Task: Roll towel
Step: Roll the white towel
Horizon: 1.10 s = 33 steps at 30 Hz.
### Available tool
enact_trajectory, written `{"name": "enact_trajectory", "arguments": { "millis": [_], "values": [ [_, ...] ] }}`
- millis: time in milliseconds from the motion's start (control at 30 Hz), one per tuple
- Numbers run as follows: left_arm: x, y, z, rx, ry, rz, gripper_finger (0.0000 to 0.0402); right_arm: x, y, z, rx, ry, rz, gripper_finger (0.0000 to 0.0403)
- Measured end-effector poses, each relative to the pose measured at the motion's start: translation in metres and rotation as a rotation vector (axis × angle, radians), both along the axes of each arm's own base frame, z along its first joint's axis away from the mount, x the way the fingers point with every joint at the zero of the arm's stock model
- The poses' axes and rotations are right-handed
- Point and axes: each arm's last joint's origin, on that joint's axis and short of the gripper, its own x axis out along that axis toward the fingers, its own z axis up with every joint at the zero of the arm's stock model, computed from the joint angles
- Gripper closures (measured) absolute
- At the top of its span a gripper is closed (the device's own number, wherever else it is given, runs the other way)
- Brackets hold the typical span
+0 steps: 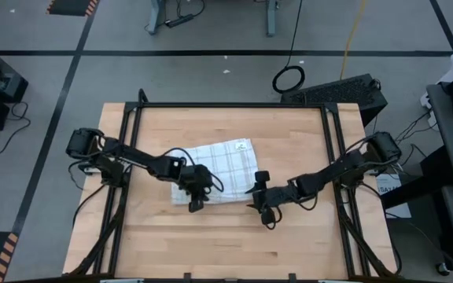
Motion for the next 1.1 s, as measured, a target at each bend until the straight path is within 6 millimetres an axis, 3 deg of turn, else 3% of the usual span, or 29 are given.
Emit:
{"name": "enact_trajectory", "arguments": {
  "millis": [133, 233, 433, 567, 767, 900, 1000, 1100],
  "values": [
    [0.0, 0.005, -0.001, -0.013, 0.008, 0.008, 0.0357, 0.006, -0.012, -0.017, -0.012, 0.053, -0.049, 0.0196],
    [-0.001, 0.005, -0.001, -0.01, 0.016, 0.01, 0.0357, 0.011, -0.024, -0.021, 0.028, 0.06, -0.123, 0.0219],
    [-0.001, 0.002, -0.002, 0.054, 0.014, 0.034, 0.0336, 0.02, -0.046, -0.017, 0.179, 0.136, -0.174, 0.033],
    [-0.005, 0.001, 0.003, 0.056, 0.026, 0.029, 0.0285, 0.025, -0.059, -0.011, 0.34, 0.258, -0.194, 0.0392],
    [-0.016, -0.002, 0.034, 0.031, -0.034, 0.069, 0.0172, 0.028, -0.077, -0.005, 0.508, 0.356, -0.281, 0.0381],
    [-0.018, -0.036, 0.05, 0.252, -0.23, 0.039, 0.0122, 0.027, -0.095, -0.005, 0.702, 0.394, -0.327, 0.0392],
    [-0.017, -0.069, 0.04, 0.472, -0.323, 0.004, 0.0113, 0.026, -0.11, -0.005, 0.805, 0.406, -0.35, 0.0395],
    [-0.017, -0.087, 0.02, 0.605, -0.317, 0.01, 0.0112, 0.024, -0.123, -0.004, 0.876, 0.411, -0.348, 0.0394]
  ]
}}
